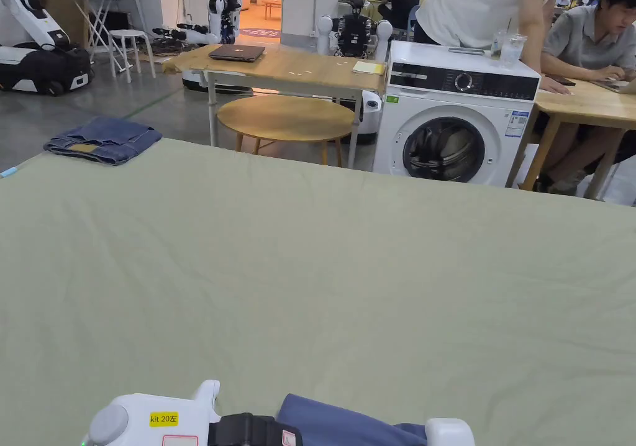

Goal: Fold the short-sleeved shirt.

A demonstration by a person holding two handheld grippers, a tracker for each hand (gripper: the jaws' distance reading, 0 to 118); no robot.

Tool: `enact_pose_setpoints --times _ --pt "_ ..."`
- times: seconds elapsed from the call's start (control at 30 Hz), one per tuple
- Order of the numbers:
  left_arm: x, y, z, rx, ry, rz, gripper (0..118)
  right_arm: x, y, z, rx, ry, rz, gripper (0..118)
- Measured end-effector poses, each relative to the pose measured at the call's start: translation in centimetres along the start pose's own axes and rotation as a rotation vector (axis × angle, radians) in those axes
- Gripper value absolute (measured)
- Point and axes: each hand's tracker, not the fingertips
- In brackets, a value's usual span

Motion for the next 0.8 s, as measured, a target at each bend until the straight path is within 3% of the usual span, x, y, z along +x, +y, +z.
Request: enact_pose_setpoints --times 0.2,0.47,0.5,0.57,0.8 --pt "0.5 0.5 -0.6 -0.057 0.004 -0.021 64 0.1 0.0 -0.1 0.000 -0.001 0.003 0" --pt "0.2 0.7 -4.3 -0.150 -0.094 0.016 64 -0.2 0.0 0.2 0.001 -0.006 -0.008 0" --pt "0.2 0.7 -4.4 -0.139 -0.096 0.017 56 -0.1 0.0 0.2 0.001 -0.005 -0.012 0" --pt "0.3 0.5 -4.6 -0.104 -0.001 -0.010 21 -0.1 0.0 0.2 0.001 -0.005 -0.016 0" --pt "0.7 -0.6 -3.8 -0.075 -0.016 -0.039 15 -0.3 -0.3 0.6 0.017 0.002 0.001 0"
